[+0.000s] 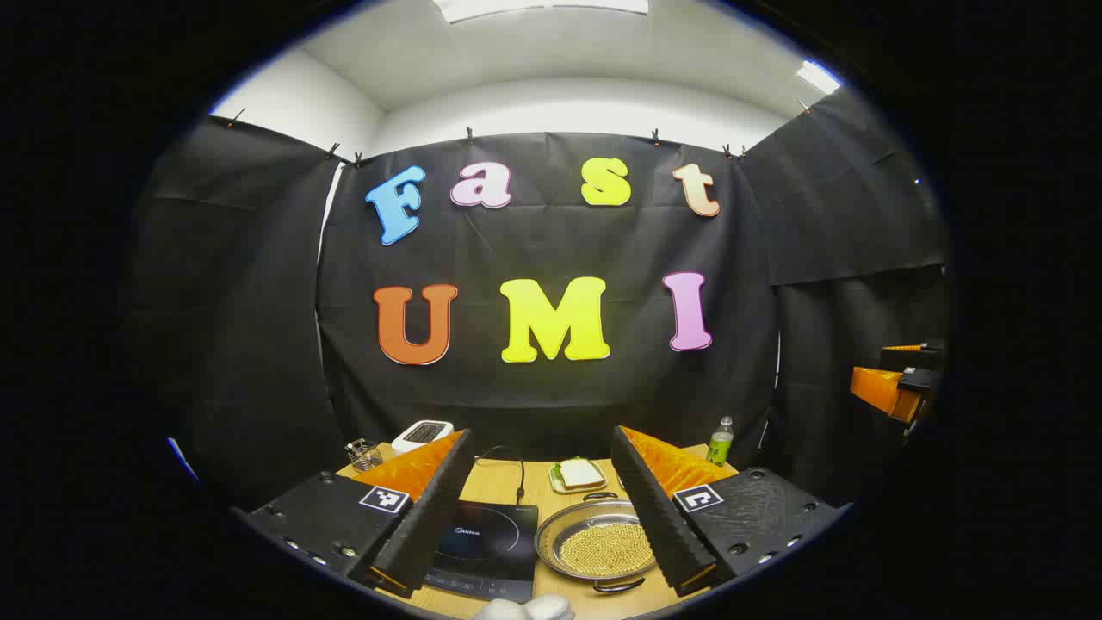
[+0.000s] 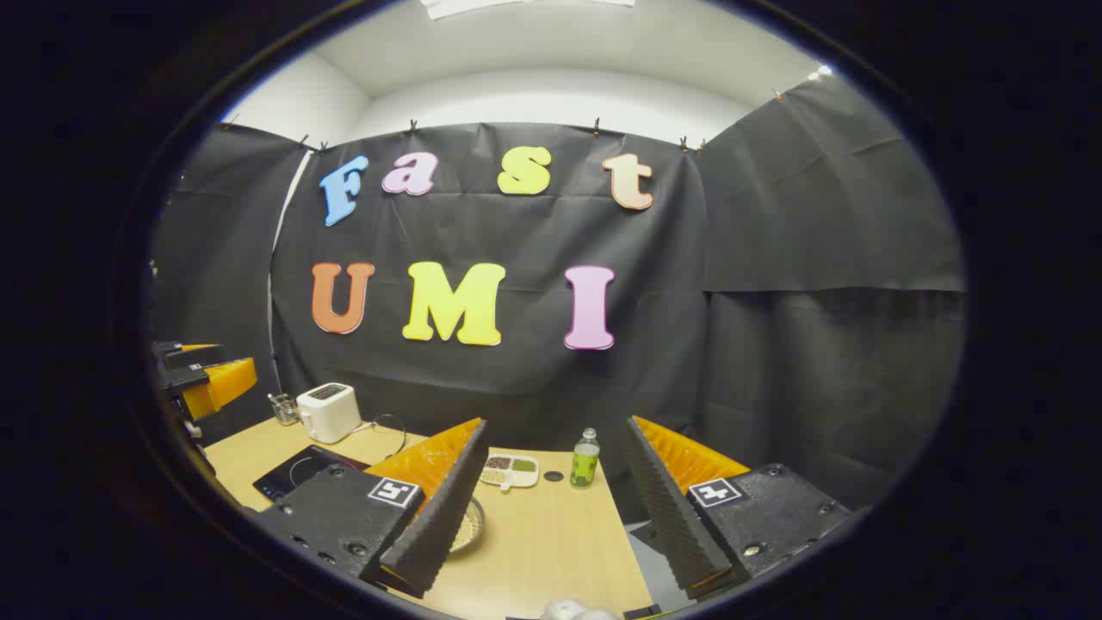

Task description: First push the handle of the pot to place it horizontally, then grasp the pot with both hands and set it on the induction cooktop.

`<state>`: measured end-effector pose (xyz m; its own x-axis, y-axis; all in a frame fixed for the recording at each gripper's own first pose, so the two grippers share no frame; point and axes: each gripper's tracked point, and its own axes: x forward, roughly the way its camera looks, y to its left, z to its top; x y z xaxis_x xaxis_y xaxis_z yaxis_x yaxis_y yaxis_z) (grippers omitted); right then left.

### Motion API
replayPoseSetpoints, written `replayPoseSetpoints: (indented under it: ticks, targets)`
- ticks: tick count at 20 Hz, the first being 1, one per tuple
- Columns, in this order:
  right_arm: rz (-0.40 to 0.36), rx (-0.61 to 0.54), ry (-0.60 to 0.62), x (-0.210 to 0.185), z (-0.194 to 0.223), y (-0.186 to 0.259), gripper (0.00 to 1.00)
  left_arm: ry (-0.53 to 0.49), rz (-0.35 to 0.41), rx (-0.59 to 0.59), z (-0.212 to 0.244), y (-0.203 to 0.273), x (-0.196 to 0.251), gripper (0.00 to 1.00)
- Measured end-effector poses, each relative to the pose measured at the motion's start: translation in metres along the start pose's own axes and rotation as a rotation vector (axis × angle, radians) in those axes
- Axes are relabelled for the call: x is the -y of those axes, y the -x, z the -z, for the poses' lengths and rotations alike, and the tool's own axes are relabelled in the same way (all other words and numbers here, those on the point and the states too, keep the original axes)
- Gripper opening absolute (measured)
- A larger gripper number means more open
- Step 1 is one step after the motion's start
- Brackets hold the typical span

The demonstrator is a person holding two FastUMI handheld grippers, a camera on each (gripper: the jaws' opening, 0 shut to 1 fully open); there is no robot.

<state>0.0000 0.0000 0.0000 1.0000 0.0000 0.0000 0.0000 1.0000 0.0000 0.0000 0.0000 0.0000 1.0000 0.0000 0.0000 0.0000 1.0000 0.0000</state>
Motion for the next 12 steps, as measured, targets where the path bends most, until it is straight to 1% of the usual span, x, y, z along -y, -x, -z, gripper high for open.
replayPoseSetpoints:
  ticks: [1,5,12]
  targets:
    - [0.000,-0.003,-0.001,-0.0010,0.0005,-0.0003,0.99,-0.002,0.002,-0.002,0.0005,0.0002,0.0008,0.96]
    - [0.000,-0.005,-0.004,-0.0030,0.0009,-0.0025,0.99,-0.006,0.007,-0.005,0.0022,-0.0013,-0.0006,0.96]
    - [-0.001,-0.007,0.002,-0.0055,0.0018,-0.0037,0.97,-0.009,0.006,-0.002,0.0033,-0.0034,-0.0036,0.96]
